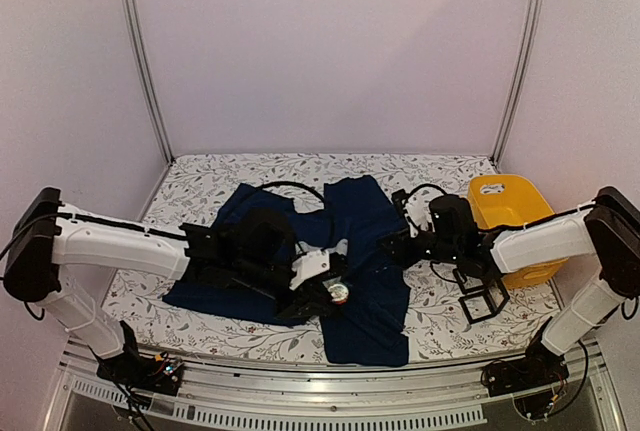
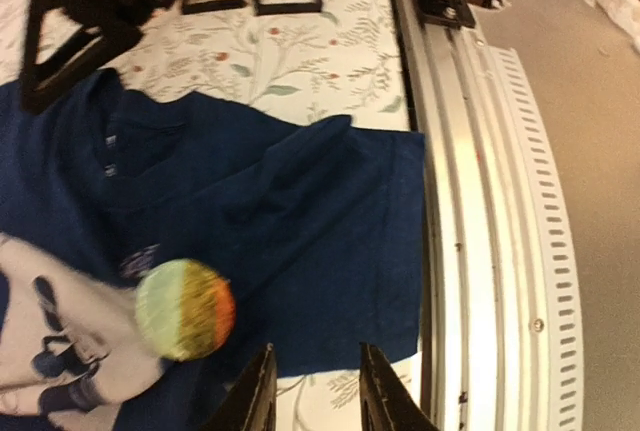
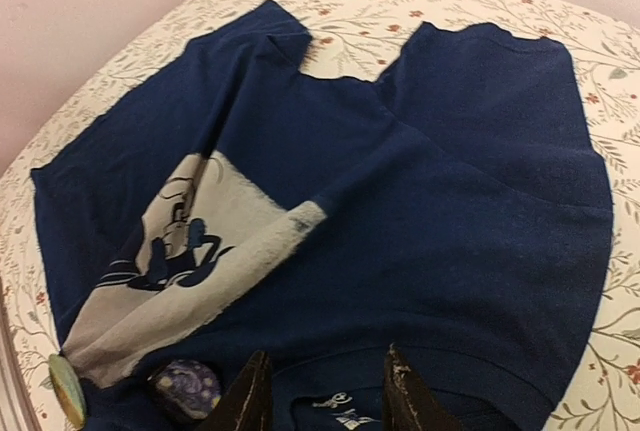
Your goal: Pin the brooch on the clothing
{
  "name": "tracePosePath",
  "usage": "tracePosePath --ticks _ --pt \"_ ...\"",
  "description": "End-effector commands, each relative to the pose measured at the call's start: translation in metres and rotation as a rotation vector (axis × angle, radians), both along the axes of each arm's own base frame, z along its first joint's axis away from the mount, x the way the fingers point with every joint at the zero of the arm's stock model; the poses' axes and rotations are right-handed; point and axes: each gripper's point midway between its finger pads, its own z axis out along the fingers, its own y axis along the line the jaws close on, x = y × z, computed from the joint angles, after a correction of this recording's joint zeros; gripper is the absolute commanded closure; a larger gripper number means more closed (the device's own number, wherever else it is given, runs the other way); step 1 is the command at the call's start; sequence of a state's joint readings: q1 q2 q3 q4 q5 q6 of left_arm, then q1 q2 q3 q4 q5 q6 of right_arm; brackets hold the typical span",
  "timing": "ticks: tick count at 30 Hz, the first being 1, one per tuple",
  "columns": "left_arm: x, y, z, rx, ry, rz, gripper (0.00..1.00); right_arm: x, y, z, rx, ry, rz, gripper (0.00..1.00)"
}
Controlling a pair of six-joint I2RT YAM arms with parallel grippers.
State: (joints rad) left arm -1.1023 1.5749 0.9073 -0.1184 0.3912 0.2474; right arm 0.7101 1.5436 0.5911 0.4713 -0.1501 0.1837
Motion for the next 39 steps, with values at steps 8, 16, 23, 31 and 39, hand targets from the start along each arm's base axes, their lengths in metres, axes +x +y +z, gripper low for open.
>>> tracePosePath --ticks 8,16,23,31,39 --pt "0.184 0.198 -0.043 -0.095 0.266 1.206 0.75 0.050 -0.061 -0.082 -0.505 0.270 -0.322 0.73" --pt "0.178 0.250 -0.095 -0.017 0.334 1.429 0.75 0.093 -0.103 -0.114 -0.654 0.360 -0.409 0.75" --pt "0.186 0.268 -0.097 -0.074 0.354 1.518 0.74 0.155 -0.112 -0.122 -0.626 0.398 -0.398 0.75" --pt "0.204 0.270 -0.095 -0.084 0.355 1.539 0.74 0.239 -0.105 -0.103 -0.595 0.314 -0.364 0.75" --pt "0.289 0.241 -0.005 -0.238 0.150 1.430 0.73 0.249 -0.074 -0.007 -0.563 0.148 -0.340 0.74"
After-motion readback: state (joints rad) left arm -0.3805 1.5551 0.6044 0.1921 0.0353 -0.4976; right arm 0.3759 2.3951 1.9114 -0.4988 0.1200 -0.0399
